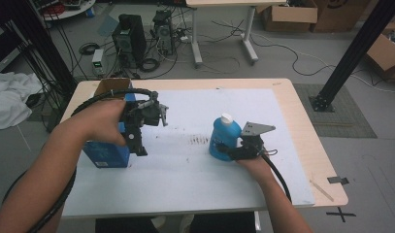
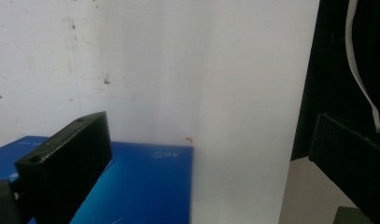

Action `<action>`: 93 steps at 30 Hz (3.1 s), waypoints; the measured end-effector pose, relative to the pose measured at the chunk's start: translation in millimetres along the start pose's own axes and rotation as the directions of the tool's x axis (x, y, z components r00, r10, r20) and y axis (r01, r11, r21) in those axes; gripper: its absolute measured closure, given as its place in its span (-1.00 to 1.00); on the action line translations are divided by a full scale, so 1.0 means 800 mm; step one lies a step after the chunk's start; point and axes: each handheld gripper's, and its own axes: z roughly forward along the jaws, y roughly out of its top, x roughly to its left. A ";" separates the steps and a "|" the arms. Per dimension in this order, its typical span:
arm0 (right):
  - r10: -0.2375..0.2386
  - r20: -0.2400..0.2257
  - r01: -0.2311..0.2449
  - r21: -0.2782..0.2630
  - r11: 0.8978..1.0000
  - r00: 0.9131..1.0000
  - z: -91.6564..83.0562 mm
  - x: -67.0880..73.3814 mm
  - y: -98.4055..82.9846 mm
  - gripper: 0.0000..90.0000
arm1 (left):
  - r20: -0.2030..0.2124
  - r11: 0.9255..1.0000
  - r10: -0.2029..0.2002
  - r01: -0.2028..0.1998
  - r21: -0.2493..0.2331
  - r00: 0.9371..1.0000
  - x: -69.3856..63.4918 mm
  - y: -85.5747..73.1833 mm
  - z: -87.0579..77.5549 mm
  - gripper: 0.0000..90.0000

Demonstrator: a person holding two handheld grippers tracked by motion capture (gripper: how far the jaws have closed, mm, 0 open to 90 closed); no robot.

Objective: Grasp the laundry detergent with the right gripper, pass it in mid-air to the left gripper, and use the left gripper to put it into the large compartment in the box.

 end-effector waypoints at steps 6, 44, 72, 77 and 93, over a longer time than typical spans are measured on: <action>-0.002 -0.019 0.002 -0.011 1.000 1.000 -0.001 0.001 -0.002 -0.25 | 0.001 1.000 0.001 -0.001 0.002 1.000 0.001 0.001 0.000 -1.00; -0.080 -0.058 0.077 -0.046 0.996 0.995 -0.016 0.010 0.012 0.04 | 0.013 1.000 0.015 -0.015 -0.003 1.000 0.003 0.009 0.005 -1.00; -0.200 -0.361 0.204 -0.026 0.979 0.911 0.027 0.107 0.071 0.05 | 0.039 0.997 0.078 -0.078 -0.003 0.996 -0.028 0.046 0.000 -1.00; -0.208 -0.393 0.218 -0.022 0.976 0.896 0.054 0.120 0.077 0.05 | 0.045 0.997 0.081 -0.081 -0.016 0.996 -0.034 0.050 0.002 -1.00; -0.221 -0.441 0.237 -0.020 0.971 0.870 0.095 0.143 0.091 0.05 | 0.072 0.997 0.083 -0.082 -0.012 0.994 -0.042 0.059 0.015 -1.00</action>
